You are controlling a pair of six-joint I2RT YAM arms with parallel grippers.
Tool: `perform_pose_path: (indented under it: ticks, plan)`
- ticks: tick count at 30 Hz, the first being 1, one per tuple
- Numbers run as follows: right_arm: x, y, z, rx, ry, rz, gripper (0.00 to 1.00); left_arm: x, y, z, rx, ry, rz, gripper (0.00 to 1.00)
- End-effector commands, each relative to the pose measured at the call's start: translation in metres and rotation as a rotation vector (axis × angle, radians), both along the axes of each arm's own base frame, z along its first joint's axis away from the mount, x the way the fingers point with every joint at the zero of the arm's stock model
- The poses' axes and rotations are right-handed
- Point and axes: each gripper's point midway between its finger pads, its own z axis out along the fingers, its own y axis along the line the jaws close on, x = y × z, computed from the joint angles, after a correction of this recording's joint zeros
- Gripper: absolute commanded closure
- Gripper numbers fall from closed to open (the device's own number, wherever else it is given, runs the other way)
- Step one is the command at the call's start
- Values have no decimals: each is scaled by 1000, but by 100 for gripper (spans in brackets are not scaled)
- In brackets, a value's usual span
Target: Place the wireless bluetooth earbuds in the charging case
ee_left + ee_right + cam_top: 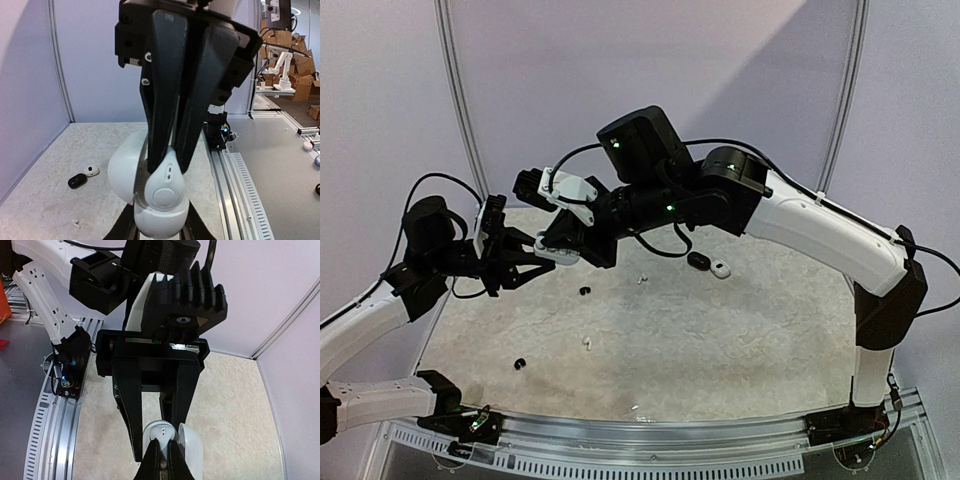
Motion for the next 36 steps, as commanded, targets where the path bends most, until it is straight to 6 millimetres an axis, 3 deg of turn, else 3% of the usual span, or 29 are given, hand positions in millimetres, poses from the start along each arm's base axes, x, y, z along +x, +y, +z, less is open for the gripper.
perform_pose_path:
  ticks: [1,12,20,36]
  plan:
    - [3,2,-20,-62,-1,-23,100,-5,-2,8,-18,-37,-13,100]
    - [9,-1,-31,-101,-4,-53,100,-5,-1,8,-24,-43,-7,100]
    - [10,4,-29,-79,-6,-52,88,-5,-2,8,-24,-42,-9,100]
    - [14,7,-29,-72,-10,-73,79,-7,-2,8,-47,-3,-13,100]
